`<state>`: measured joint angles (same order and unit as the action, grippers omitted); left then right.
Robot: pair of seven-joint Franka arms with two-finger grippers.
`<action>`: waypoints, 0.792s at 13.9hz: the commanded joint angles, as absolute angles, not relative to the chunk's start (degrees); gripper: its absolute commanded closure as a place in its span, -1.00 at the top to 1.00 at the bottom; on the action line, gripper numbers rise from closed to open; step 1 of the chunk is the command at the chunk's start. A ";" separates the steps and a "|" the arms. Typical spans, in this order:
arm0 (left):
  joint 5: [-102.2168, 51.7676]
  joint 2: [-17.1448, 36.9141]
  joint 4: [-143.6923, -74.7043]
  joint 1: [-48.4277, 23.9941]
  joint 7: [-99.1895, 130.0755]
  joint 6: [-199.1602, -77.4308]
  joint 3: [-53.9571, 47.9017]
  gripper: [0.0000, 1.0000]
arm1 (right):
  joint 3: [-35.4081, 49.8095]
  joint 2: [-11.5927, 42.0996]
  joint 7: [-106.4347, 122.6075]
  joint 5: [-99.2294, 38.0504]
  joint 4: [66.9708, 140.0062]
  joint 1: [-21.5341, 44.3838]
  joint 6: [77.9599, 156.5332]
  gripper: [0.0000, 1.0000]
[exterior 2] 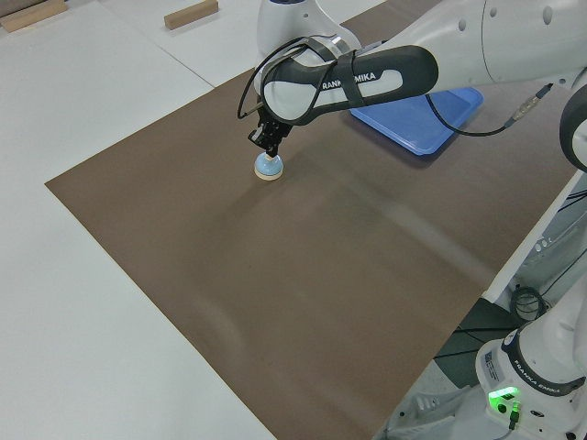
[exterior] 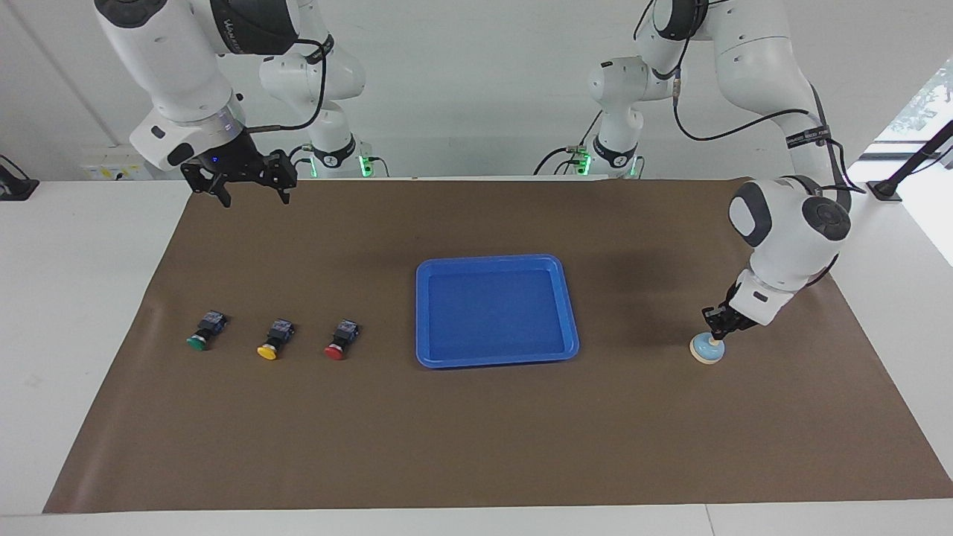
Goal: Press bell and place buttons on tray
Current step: 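Move the left gripper onto the silver bell and press it down, then lift the left gripper off the bell and draw it back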
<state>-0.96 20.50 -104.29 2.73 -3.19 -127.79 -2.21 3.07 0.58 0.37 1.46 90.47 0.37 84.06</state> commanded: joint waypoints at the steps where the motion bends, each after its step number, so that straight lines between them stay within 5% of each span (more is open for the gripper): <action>1: -0.44 22.14 -107.48 2.55 -3.69 -134.10 -2.11 -1.00 | 3.43 -0.35 1.67 0.79 91.14 -0.53 83.32 1.00; 5: -0.44 21.36 -107.32 2.37 -3.78 -131.07 -2.02 -1.00 | 3.34 -0.35 1.67 0.79 91.14 -0.53 83.41 1.00; 10: -0.53 11.89 -105.38 2.72 -3.69 -116.31 -2.11 -1.00 | 3.43 -0.35 1.67 0.79 91.14 -0.53 83.32 1.00; 11: -0.53 9.52 -105.29 2.55 -3.43 -113.32 -2.11 -0.64 | 3.43 -0.35 1.67 0.79 91.14 -0.53 83.32 1.00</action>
